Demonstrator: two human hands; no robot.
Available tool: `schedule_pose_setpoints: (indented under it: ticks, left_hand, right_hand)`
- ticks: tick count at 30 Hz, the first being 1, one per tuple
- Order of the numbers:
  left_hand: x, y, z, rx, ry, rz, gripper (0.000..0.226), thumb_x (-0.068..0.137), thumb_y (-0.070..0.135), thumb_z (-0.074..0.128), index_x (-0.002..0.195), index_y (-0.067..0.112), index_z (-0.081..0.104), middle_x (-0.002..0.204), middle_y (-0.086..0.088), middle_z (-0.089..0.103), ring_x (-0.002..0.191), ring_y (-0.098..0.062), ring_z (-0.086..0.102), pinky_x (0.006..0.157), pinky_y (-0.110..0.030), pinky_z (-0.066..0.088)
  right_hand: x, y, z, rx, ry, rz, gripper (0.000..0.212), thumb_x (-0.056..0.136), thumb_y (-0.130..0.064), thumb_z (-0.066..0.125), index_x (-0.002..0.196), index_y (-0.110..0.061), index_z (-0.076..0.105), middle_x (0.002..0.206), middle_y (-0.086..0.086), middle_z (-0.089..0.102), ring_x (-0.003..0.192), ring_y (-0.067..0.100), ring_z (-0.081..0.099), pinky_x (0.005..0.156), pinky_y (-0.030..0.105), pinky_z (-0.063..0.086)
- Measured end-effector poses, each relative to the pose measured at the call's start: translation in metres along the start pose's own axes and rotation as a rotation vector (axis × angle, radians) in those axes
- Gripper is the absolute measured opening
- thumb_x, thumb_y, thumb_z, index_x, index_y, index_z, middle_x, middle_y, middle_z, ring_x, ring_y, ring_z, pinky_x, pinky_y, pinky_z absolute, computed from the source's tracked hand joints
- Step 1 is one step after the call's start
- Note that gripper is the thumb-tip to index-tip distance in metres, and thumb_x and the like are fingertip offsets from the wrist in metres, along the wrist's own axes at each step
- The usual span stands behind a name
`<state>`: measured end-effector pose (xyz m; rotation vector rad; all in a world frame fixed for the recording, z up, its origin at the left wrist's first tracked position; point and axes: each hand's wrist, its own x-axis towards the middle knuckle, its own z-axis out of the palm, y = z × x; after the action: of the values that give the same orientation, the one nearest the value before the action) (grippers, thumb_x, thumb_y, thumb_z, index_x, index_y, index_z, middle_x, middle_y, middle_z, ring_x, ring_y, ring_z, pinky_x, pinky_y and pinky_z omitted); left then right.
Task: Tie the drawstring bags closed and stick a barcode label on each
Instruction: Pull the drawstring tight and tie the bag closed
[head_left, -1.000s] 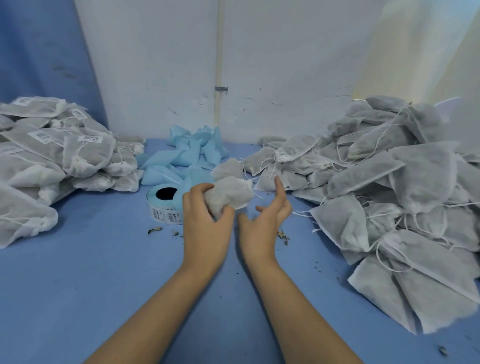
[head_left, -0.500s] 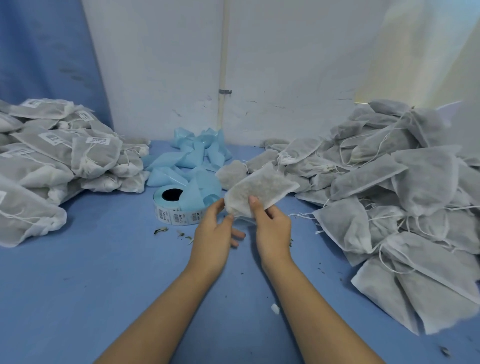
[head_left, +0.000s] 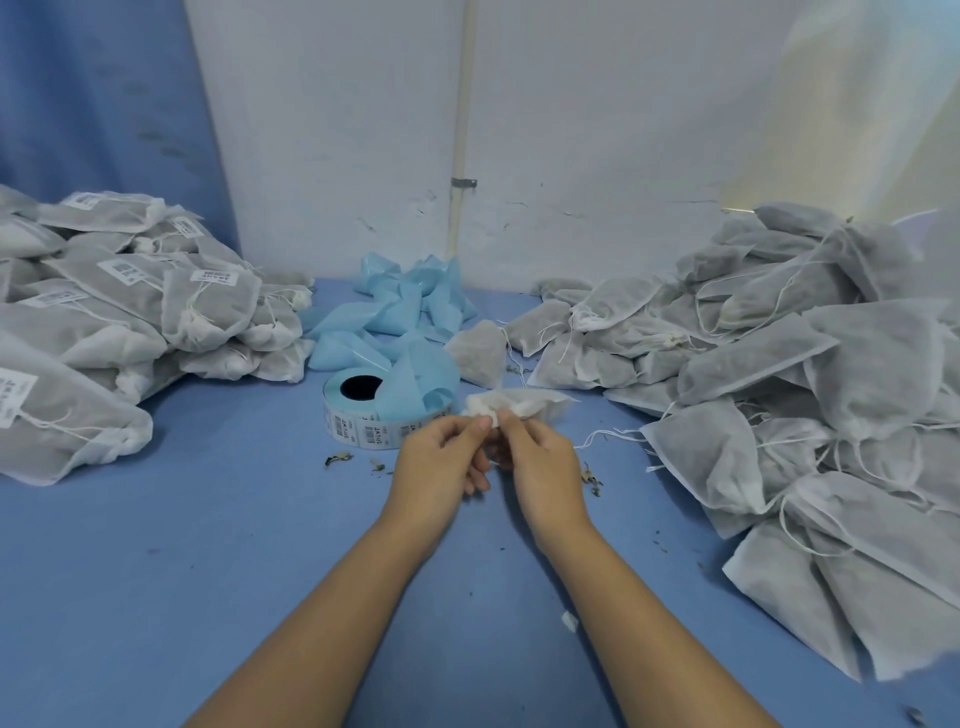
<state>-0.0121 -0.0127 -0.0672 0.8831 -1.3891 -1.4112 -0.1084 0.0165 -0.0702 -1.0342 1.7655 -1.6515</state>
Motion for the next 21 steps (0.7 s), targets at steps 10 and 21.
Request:
schedule_pose_setpoints:
  ticks: [10, 21]
  left_hand:
    - [0.0, 0.004, 0.003, -0.03, -0.107, -0.031, 0.032, 0.089, -0.008, 0.041, 0.101, 0.015, 0.061, 0.049, -0.004, 0.047, 0.038, -0.012, 0.044, 0.042, -0.022, 0.033]
    - [0.005, 0.001, 0.017, 0.026, -0.019, -0.14, 0.036, 0.081, -0.003, 0.039, 0.082, 0.023, 0.064, 0.039, 0.012, 0.038, 0.036, -0.006, 0.029, 0.045, -0.023, 0.024]
  right_hand:
    - [-0.006, 0.0, -0.01, 0.197, -0.179, -0.048, 0.014, 0.088, -0.007, 0.062, 0.081, -0.002, 0.072, 0.073, 0.004, 0.068, 0.074, 0.019, 0.062, 0.075, 0.027, 0.048]
    - [-0.005, -0.005, -0.013, 0.468, -0.049, 0.116, 0.032, 0.083, 0.001, 0.059, 0.062, -0.014, 0.077, 0.078, 0.004, 0.074, 0.078, 0.013, 0.064, 0.074, 0.021, 0.05]
